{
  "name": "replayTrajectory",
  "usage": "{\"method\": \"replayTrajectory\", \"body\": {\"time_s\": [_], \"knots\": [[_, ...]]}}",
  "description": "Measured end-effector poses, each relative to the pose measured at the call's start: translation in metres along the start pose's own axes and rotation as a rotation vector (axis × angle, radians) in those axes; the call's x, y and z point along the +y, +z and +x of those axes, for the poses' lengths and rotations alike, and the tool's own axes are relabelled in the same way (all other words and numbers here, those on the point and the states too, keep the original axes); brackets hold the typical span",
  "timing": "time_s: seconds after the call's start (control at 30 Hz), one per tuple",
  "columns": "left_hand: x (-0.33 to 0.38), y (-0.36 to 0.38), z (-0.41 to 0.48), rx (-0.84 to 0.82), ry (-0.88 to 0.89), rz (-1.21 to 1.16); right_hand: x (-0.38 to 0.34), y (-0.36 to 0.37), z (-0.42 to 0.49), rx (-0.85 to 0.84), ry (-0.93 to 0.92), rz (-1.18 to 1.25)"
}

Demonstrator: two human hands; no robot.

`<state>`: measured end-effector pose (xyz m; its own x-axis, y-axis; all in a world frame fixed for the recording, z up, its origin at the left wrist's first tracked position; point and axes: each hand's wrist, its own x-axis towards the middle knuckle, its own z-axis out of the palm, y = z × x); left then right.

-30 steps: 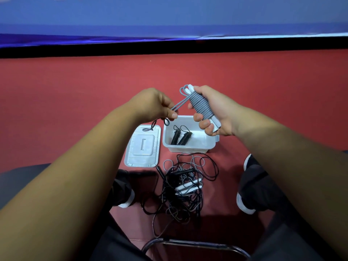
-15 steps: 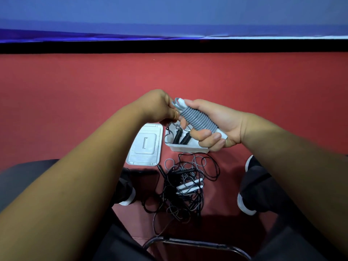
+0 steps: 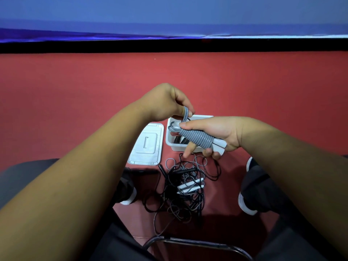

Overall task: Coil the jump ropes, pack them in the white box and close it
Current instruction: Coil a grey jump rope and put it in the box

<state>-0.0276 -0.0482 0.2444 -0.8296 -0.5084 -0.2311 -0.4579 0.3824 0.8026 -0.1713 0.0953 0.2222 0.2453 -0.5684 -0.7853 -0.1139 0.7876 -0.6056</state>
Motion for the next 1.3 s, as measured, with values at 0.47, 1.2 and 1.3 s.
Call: {"method": "replayTrajectory", "body": {"time_s": [0.47,1.2,1.3], "knots": [[0.006,-0.012,-0.002,0.055,-0.014,0.603,0.004,-0.012,0.014,0.347,-0.136,0.223],[-0.013,0.004,0.004,0.101,-0.036,-0.012,-0.008,-0.013,0.018,0.493,-0.232,0.459],[-0.014,0.009,0.007,0.167,-0.032,-0.227,-0.008,-0.015,0.017,0.479,-0.222,0.475]]}}
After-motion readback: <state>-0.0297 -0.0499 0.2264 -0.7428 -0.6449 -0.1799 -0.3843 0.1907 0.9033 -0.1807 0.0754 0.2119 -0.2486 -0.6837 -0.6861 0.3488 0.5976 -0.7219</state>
